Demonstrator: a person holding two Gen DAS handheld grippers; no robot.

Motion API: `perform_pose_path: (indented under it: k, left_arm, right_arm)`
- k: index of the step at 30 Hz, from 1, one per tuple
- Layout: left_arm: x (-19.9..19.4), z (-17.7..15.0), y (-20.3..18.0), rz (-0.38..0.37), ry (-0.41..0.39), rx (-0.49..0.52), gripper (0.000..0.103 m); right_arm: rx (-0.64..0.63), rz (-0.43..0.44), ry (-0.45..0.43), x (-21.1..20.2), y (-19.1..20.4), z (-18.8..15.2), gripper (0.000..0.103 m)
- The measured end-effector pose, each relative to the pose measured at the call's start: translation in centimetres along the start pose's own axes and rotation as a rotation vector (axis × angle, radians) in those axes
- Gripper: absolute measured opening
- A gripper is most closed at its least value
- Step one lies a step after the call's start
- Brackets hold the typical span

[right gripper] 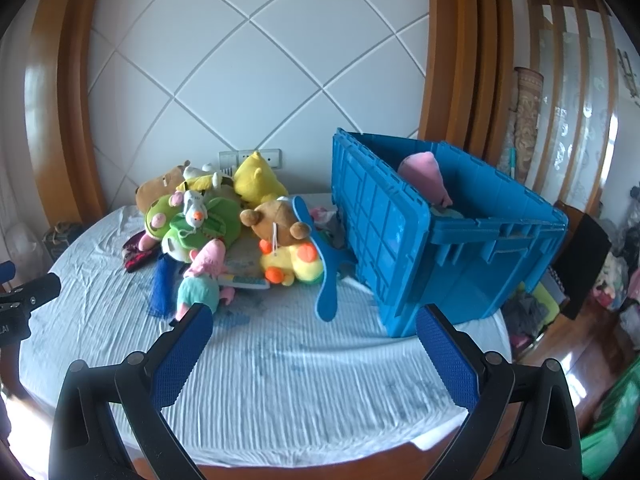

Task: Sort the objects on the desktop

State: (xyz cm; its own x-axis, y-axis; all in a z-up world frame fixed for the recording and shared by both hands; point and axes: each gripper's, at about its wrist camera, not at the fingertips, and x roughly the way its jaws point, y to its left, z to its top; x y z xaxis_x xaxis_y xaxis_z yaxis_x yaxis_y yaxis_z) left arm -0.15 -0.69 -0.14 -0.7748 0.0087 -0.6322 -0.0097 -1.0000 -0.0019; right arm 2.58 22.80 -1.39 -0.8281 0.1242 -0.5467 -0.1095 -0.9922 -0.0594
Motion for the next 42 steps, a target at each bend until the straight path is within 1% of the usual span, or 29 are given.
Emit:
perform_pose_path:
  k: [15,30,39,42]
  left_arm:
    - [0.3,-0.3,0.1,0.013,0.001,-0.005,0.103]
    - [0.9,-0.6,0.0,0.04,0.015,-0.026,0.103]
    - [1.5,-0.7,-0.4,0.049,-0.004,-0.033,0.103]
    - [1.9,-0.9,-0.6,0.068,-0.018,-0.05,0.103]
  right_arm:
    - [-0.012,0.02,0.016,0.8,0.0,0.1,0.103]
    - [-0.036,0.063,0.033,2.5,0.3,0.2,0.103]
    - [-0.054,0.092,0.05,3.5,0.3,0.2,0.103]
    - [-0.059,0.107,0.057,4.3,0.0,0.2,0.103]
